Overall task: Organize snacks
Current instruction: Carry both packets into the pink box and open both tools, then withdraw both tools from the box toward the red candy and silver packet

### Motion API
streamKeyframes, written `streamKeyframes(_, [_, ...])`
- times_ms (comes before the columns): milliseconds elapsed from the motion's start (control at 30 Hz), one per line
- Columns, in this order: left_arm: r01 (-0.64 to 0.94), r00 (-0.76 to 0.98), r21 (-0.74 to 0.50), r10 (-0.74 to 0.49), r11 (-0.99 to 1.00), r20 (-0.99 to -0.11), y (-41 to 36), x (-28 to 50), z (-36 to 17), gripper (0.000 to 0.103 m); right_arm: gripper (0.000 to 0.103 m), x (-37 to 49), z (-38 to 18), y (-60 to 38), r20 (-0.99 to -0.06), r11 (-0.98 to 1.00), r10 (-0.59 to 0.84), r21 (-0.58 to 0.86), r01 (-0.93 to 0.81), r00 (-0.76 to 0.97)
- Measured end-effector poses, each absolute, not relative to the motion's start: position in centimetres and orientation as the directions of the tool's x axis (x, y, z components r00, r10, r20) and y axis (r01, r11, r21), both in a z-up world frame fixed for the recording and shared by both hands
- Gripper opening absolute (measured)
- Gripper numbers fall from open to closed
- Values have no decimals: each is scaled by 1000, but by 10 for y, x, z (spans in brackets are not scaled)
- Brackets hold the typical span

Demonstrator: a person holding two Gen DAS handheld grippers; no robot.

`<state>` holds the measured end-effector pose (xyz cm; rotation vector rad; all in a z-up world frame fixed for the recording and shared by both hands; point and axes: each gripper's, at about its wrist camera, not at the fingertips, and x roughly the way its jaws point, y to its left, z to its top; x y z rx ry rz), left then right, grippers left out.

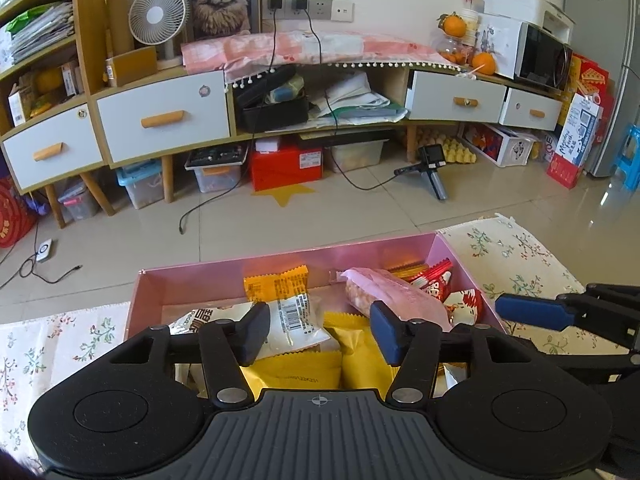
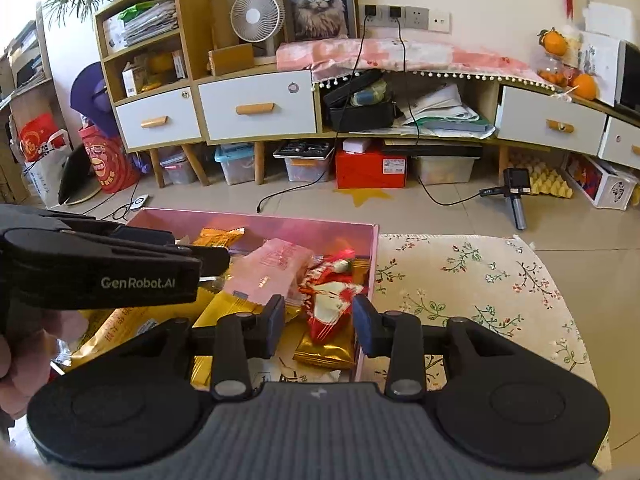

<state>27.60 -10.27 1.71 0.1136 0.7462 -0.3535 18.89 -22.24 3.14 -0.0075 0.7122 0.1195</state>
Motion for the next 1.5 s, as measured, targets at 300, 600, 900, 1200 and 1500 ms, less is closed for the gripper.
streamKeyframes(300, [349, 674, -33, -275, 937, -686, -95, 256, 26, 68, 54, 176, 45, -221, -657, 993, 97, 10, -121, 748])
streamKeyframes(600, [342, 679, -38, -274, 939, -681, -78, 218, 45, 79, 70, 156, 57, -220, -671, 994, 87, 6, -111, 737])
streamKeyframes(900, [324, 671, -35, -255, 945, -696, -56, 177, 53, 84, 83, 129, 63, -211, -691, 993, 75, -14, -116, 719])
streamKeyframes(1200, [319, 661, -36, -250, 947, -708, -36, 136, 57, 95, 93, 105, 67, -210, -704, 995, 70, -2, -101, 706])
streamKeyframes(1500, [300, 643, -44, -236, 953, -728, -20, 103, 49, 101, 101, 89, 65, -211, -718, 998, 59, 19, -65, 694])
